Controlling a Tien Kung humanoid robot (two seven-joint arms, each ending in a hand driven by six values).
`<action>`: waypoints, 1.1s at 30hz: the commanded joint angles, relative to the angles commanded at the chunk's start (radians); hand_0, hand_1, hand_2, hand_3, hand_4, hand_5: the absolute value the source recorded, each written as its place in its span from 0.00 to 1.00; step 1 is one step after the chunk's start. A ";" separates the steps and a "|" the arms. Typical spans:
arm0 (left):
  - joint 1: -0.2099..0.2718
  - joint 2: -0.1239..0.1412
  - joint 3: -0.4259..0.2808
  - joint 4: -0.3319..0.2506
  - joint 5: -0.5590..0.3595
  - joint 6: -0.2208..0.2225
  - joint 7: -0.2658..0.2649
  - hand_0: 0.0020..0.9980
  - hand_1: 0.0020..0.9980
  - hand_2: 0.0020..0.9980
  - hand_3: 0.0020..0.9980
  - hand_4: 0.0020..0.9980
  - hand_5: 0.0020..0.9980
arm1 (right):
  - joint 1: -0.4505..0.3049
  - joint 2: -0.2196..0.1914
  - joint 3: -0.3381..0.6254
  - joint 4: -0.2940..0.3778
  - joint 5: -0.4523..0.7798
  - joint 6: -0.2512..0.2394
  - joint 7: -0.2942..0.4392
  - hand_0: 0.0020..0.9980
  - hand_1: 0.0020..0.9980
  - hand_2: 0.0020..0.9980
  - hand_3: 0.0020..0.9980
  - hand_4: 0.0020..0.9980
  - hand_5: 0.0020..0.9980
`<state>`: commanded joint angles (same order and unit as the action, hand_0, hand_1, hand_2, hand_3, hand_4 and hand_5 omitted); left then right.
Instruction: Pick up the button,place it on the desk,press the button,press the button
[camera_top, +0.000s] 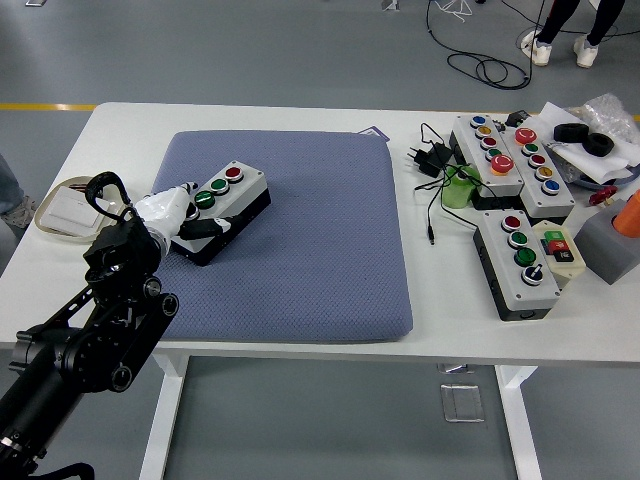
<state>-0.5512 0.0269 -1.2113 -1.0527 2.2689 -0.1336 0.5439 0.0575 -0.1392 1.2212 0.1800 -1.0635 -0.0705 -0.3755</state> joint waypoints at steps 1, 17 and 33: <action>-0.004 -0.001 0.001 0.005 0.000 0.004 0.006 1.00 1.00 1.00 1.00 1.00 0.75 | 0.000 0.000 0.000 0.000 0.000 -0.001 0.000 0.72 0.70 0.80 0.61 0.41 0.22; -0.025 -0.011 0.013 0.060 0.000 -0.011 0.015 0.48 0.67 0.82 0.87 0.79 0.35 | 0.000 -0.002 -0.009 0.000 -0.020 -0.001 0.000 0.71 0.69 0.79 0.61 0.41 0.23; -0.026 -0.010 0.021 0.092 0.000 0.096 -0.009 0.23 0.20 0.26 0.41 0.34 0.00 | -0.004 -0.004 -0.018 0.000 -0.033 -0.003 0.002 0.70 0.68 0.78 0.61 0.40 0.22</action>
<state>-0.5770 0.0170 -1.1898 -0.9609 2.2689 -0.0374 0.5351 0.0531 -0.1433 1.2033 0.1800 -1.0965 -0.0731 -0.3739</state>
